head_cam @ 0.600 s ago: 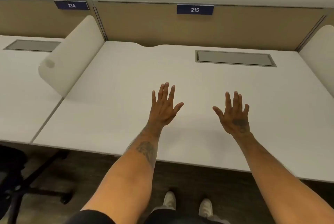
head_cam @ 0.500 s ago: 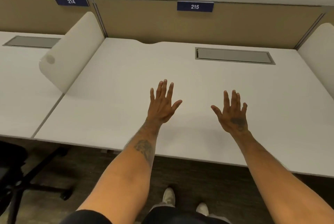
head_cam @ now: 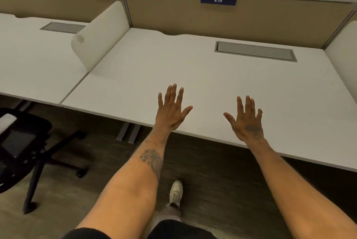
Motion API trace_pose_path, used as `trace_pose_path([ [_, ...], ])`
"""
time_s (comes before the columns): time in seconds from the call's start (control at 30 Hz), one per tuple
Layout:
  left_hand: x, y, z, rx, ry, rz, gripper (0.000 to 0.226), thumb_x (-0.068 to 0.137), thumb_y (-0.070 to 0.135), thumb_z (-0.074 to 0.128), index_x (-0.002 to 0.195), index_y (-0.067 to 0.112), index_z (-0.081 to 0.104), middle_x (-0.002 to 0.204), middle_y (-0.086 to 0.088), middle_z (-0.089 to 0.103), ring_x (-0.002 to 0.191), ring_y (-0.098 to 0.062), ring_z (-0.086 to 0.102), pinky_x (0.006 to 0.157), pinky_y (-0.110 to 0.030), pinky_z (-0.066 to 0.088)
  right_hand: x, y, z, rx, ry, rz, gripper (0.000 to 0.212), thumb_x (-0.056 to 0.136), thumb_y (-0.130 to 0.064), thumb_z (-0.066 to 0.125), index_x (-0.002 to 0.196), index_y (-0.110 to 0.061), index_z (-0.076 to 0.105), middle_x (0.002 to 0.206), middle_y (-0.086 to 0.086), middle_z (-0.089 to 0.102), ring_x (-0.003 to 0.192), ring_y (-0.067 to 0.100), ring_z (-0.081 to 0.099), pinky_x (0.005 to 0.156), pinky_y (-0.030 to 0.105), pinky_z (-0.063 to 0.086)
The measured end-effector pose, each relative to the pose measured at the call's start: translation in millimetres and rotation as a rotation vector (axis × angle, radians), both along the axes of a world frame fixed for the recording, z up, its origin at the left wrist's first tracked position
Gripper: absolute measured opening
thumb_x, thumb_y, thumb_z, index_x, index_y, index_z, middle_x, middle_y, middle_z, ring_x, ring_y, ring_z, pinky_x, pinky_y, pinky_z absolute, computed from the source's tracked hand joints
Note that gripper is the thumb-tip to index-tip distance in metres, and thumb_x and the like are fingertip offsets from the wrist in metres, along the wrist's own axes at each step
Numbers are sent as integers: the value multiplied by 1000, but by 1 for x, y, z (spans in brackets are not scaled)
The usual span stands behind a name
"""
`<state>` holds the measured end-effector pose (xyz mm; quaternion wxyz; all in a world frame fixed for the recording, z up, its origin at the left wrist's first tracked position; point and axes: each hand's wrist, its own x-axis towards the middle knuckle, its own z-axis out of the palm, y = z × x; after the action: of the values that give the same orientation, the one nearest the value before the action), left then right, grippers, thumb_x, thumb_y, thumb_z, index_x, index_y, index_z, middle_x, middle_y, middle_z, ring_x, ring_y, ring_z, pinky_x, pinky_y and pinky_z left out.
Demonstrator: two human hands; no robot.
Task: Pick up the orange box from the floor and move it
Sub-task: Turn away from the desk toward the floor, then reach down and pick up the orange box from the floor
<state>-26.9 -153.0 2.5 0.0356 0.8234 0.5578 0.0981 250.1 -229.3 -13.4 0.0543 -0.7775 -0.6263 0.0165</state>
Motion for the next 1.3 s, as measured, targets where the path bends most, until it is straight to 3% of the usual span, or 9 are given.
trace_pose_path([
  [0.27,-20,-103,4,-9,46,80,81,94,68,14,155,21,-13,164,-8,-18,150,-23,-20,116,-52,-15,-3,-78,-7,-39,52,64,90,86,-79,0,156,-23,-9,165,12,-12,152,28,-11,118,56,0],
  [0.6,-94,-190,4,4,26,181,83,94,67,21,155,20,-10,164,-10,-18,150,-25,-19,118,-57,-8,-69,-131,-9,-19,65,194,89,90,-76,9,156,-17,5,165,19,3,152,36,6,115,62,16],
  [0.77,-155,-243,-4,-15,51,289,81,94,67,19,156,19,-1,165,-12,-9,151,-26,-12,120,-60,0,-133,-156,-17,-38,64,305,86,91,-76,13,154,-17,11,164,18,6,151,38,10,113,65,21],
  [0.93,-228,-302,-11,-2,37,377,80,95,66,23,156,17,12,165,-14,4,152,-28,-1,119,-60,4,-212,-189,-28,-71,92,383,87,89,-78,7,154,-21,4,165,17,2,151,35,4,115,62,15],
  [1.3,-397,-420,-37,3,19,408,80,94,67,24,155,17,15,165,-14,11,152,-28,4,119,-61,8,-394,-296,-46,-88,111,418,86,90,-75,13,153,-18,13,162,23,17,150,39,16,111,67,25],
])
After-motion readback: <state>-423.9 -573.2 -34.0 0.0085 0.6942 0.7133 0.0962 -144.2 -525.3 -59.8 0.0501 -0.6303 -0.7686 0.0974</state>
